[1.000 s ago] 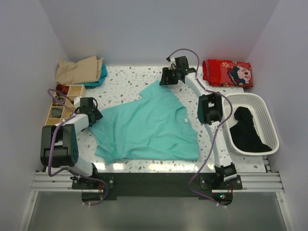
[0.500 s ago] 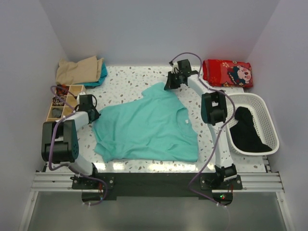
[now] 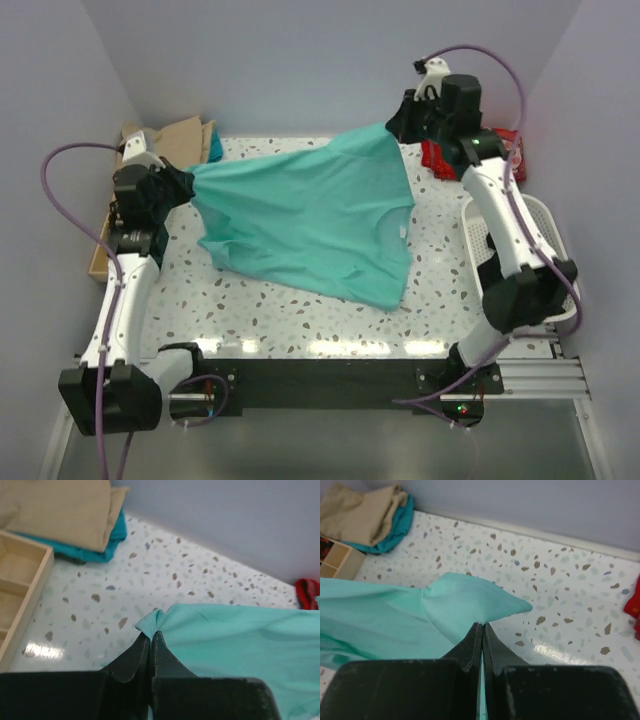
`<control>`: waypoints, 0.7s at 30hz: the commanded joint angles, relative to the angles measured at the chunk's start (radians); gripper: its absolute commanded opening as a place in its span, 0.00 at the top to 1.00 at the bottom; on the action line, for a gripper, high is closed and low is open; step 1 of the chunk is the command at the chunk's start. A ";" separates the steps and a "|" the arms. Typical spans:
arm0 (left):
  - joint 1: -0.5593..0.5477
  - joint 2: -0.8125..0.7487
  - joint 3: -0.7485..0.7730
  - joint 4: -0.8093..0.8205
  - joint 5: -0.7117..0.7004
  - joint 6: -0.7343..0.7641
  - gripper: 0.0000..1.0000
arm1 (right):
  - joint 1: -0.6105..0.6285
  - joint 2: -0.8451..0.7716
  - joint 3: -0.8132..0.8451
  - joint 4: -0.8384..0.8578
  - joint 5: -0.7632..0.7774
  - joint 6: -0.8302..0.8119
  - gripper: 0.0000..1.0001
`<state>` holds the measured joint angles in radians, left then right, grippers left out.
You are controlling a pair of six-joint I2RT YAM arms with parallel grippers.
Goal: Fold and stack the t-shirts
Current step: Flatten out the tshirt
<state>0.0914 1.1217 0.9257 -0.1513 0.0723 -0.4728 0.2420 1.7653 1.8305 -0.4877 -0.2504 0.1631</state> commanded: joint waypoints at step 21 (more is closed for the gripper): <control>-0.012 -0.485 0.630 -0.439 0.494 0.235 0.86 | 0.002 -0.911 0.102 -0.340 0.016 0.050 1.00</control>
<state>0.0898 0.6594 1.4956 -0.4347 0.5491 -0.2619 0.2420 0.8825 1.8698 -0.7124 -0.2062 0.1879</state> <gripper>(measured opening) 0.135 0.010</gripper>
